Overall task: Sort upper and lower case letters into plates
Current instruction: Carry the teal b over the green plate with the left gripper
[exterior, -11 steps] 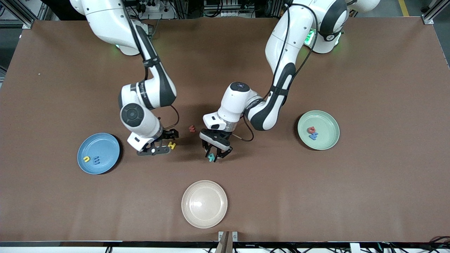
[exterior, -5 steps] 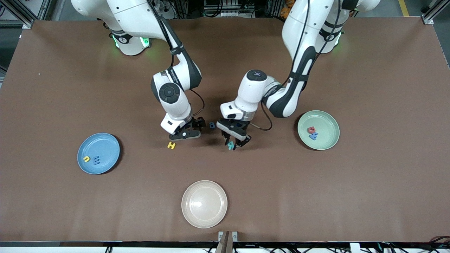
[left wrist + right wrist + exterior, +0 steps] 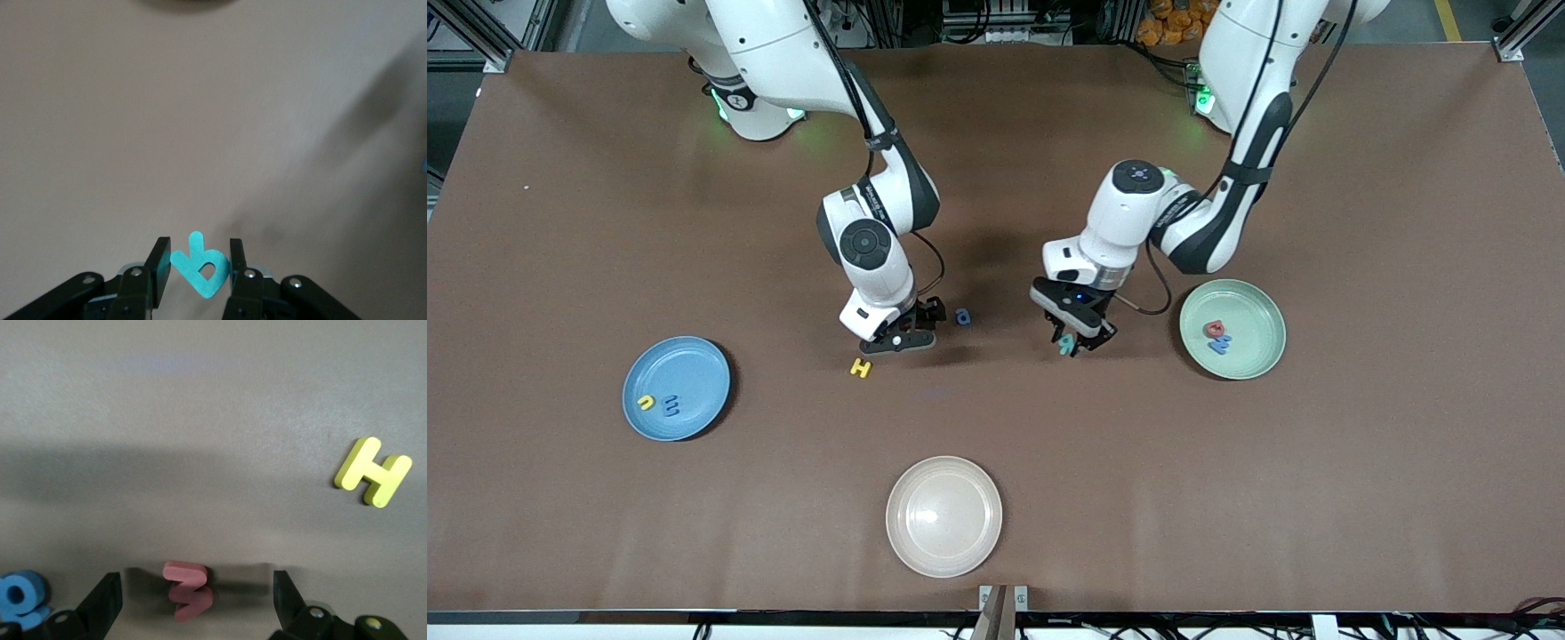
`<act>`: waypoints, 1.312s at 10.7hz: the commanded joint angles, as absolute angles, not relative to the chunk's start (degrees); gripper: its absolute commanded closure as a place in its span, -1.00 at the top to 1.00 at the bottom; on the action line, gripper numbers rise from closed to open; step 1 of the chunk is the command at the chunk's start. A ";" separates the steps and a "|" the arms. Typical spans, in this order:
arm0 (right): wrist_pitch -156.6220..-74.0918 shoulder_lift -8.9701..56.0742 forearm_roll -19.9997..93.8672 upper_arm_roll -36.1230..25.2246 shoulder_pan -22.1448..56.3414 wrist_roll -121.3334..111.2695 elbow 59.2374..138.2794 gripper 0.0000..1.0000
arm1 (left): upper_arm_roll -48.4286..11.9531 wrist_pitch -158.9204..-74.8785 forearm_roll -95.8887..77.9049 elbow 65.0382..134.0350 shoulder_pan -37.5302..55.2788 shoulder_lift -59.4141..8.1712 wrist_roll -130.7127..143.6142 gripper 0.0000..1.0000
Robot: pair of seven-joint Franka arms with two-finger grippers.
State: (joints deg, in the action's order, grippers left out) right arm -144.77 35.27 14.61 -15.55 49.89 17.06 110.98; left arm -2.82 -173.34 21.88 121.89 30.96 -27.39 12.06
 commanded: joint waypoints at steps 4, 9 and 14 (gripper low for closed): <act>-146.25 35.33 15.29 -15.03 50.45 17.14 111.88 1.00 | -15.01 -170.96 21.53 134.82 11.03 -16.44 -0.59 -0.33; -146.34 35.33 15.29 -15.03 50.36 17.05 111.71 1.00 | -28.81 -161.20 21.53 135.79 -11.99 -14.59 -17.70 -0.33; -147.83 35.86 15.29 -15.03 50.36 16.79 111.80 1.00 | -32.70 -158.73 21.53 138.34 -23.81 -15.47 -26.63 -0.33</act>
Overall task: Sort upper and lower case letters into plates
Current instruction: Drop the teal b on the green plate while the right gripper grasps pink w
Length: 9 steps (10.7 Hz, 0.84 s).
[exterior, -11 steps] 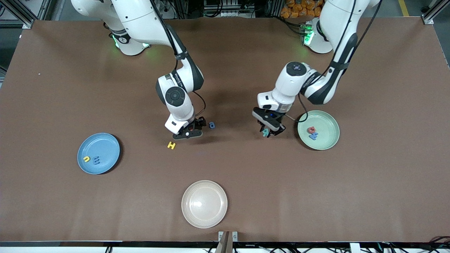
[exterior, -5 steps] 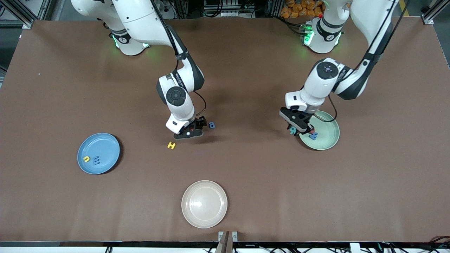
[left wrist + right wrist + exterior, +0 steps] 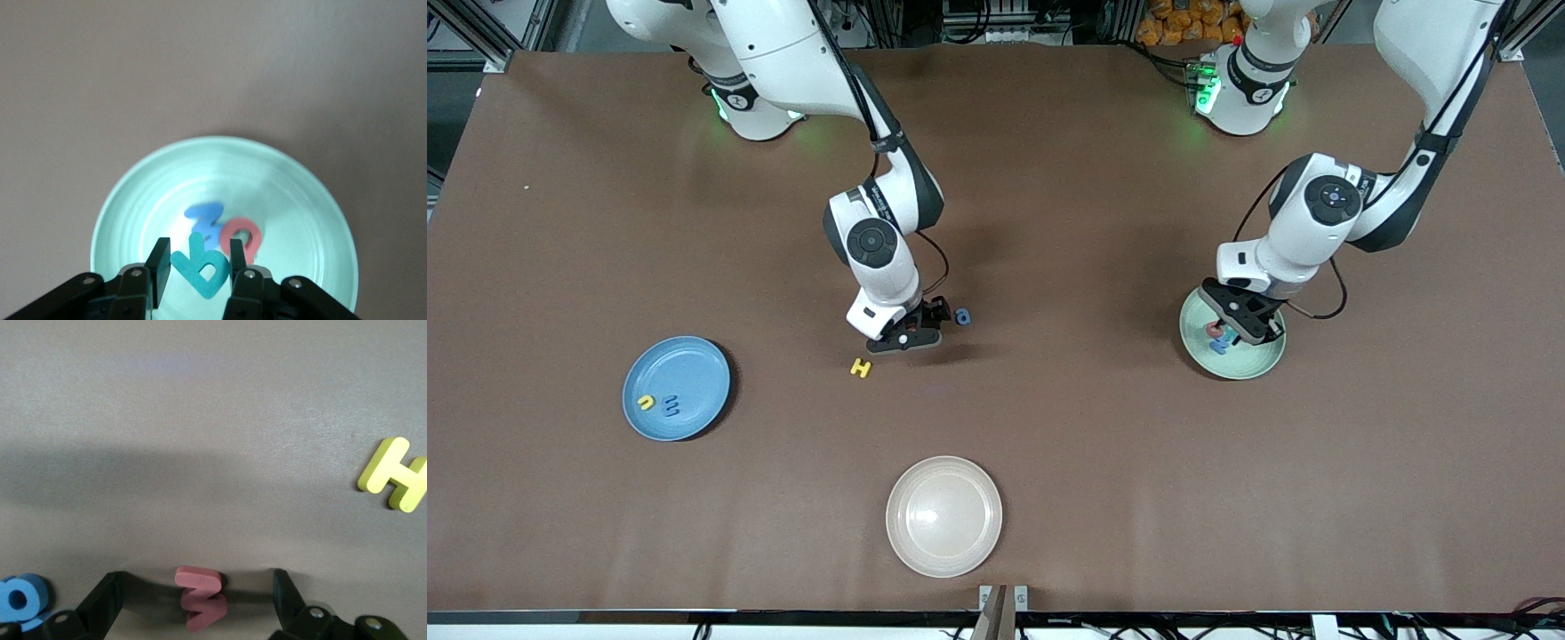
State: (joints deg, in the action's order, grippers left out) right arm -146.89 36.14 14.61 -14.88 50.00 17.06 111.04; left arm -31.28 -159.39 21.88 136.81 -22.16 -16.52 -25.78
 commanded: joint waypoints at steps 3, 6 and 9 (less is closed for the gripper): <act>-147.22 35.77 15.21 -15.03 50.36 15.12 111.97 -0.70 | -32.52 -158.73 21.53 138.60 -23.91 -16.43 -26.89 -0.18; -147.04 35.07 15.21 -15.03 50.36 15.82 112.41 -1.00 | -32.52 -158.47 21.53 138.52 -25.49 -16.44 -28.55 0.63; -147.04 33.14 15.21 -15.03 50.27 15.82 114.25 -1.00 | -32.34 -158.29 21.53 137.99 -26.97 -16.44 -28.91 0.86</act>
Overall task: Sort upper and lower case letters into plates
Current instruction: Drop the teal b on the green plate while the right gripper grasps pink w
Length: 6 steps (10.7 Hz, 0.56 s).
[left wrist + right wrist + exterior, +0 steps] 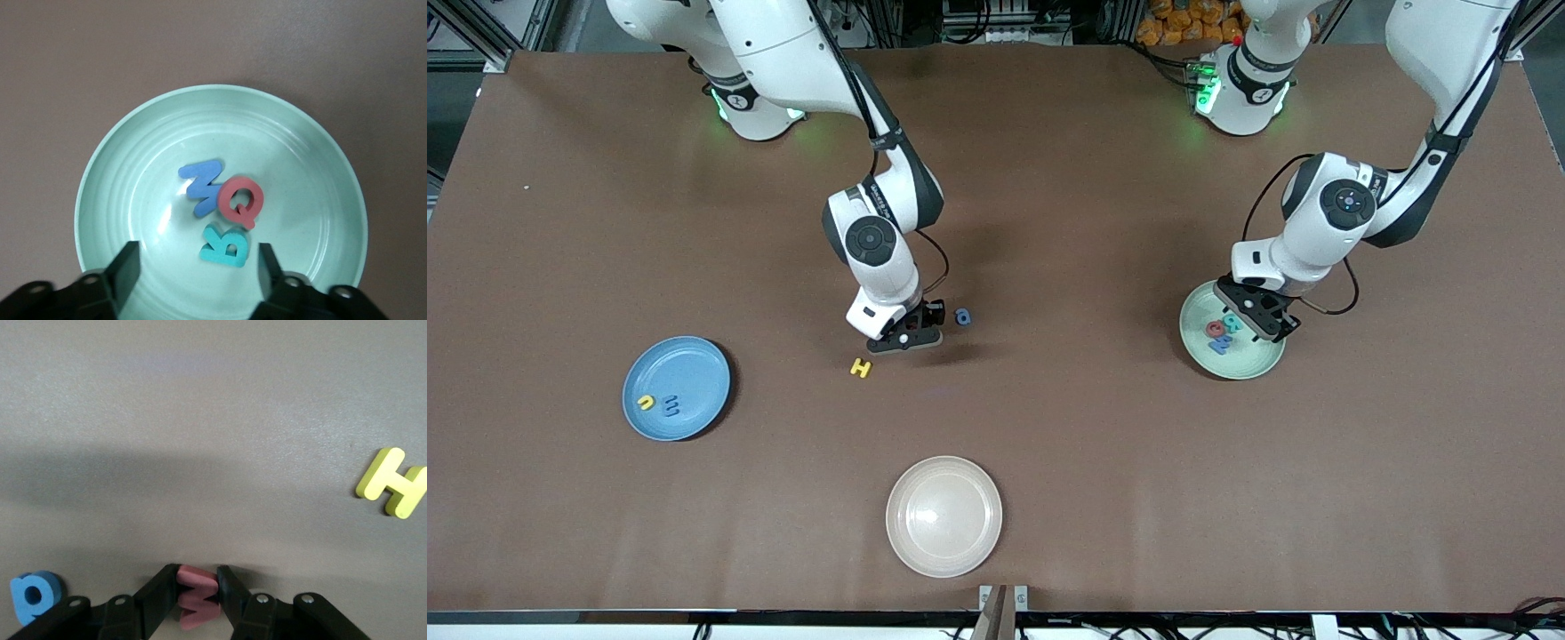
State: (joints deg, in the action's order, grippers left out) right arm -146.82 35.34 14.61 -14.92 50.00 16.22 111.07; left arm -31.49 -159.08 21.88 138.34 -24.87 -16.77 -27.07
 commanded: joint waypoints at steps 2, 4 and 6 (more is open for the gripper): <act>-146.95 31.04 15.21 -15.12 49.92 15.82 115.74 -1.00 | -32.61 -157.94 21.45 136.07 -27.07 -17.05 -28.48 0.86; -144.25 28.49 15.12 -15.73 49.22 15.30 116.54 -1.00 | -32.69 -156.20 20.83 132.47 -26.81 -18.97 -28.13 0.86; -141.34 26.46 14.68 -16.17 45.81 11.11 116.54 -1.00 | -33.57 -155.66 20.74 130.88 -26.02 -20.21 -24.37 0.86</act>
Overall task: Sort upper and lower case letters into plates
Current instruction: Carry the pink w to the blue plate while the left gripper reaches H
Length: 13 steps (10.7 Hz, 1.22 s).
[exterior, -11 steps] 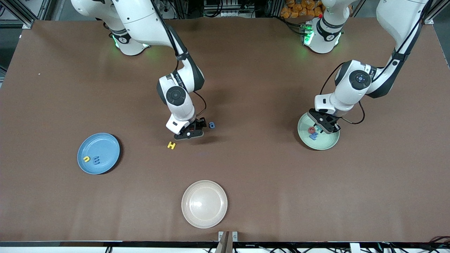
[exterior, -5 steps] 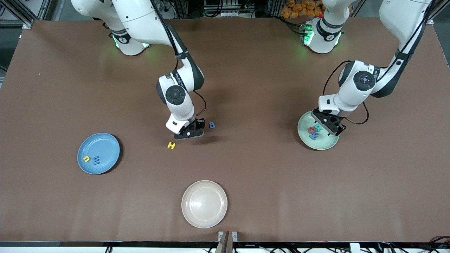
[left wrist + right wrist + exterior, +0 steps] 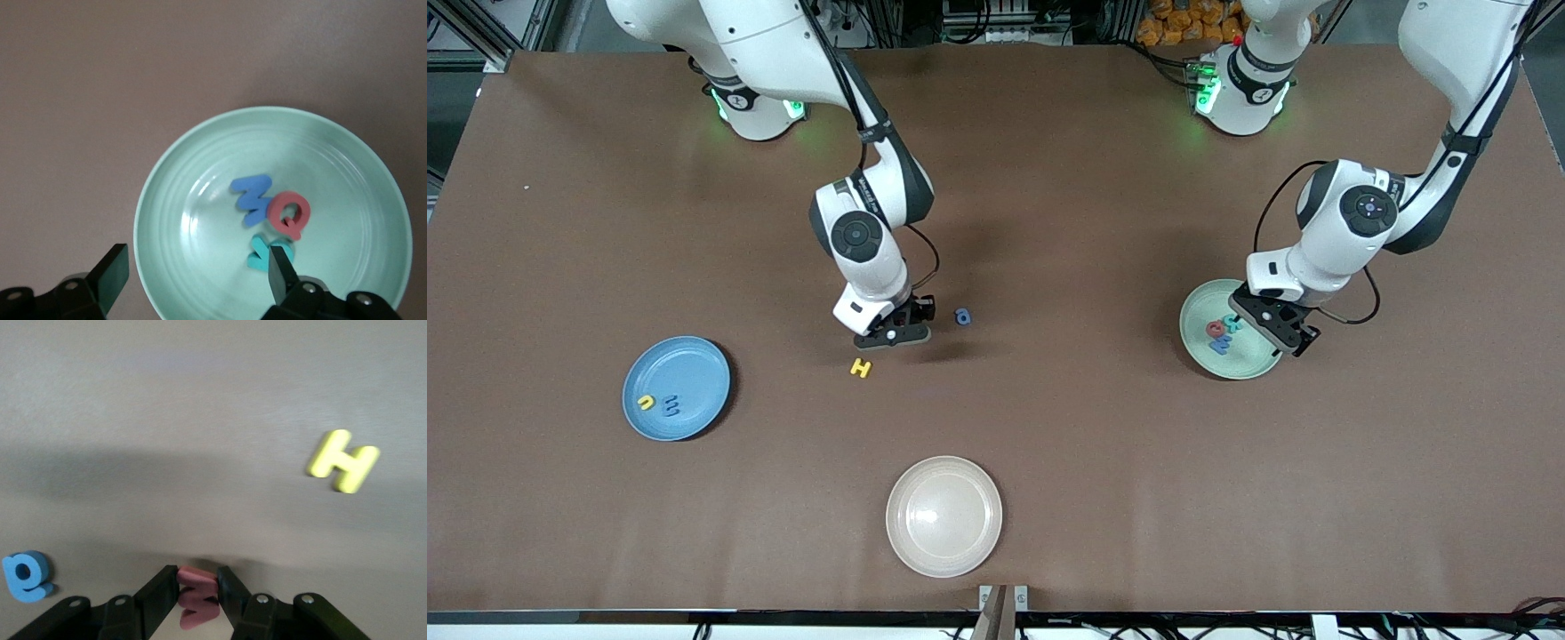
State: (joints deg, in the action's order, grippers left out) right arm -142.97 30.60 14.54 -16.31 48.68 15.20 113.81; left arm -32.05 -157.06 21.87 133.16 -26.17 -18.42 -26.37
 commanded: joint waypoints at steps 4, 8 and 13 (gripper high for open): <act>-142.20 27.59 14.41 -18.63 35.72 -6.37 115.67 -1.00 | -33.75 -153.11 20.39 124.73 -19.00 -24.07 -13.82 0.87; -147.37 33.82 14.94 -18.37 32.17 -11.08 113.29 -1.00 | -33.75 -150.21 20.30 120.59 -15.91 -25.57 -9.86 0.94; -146.69 39.37 15.21 -17.32 44.08 10.82 106.80 -1.00 | -33.66 -150.12 20.30 115.93 -11.78 -29.70 -4.84 0.94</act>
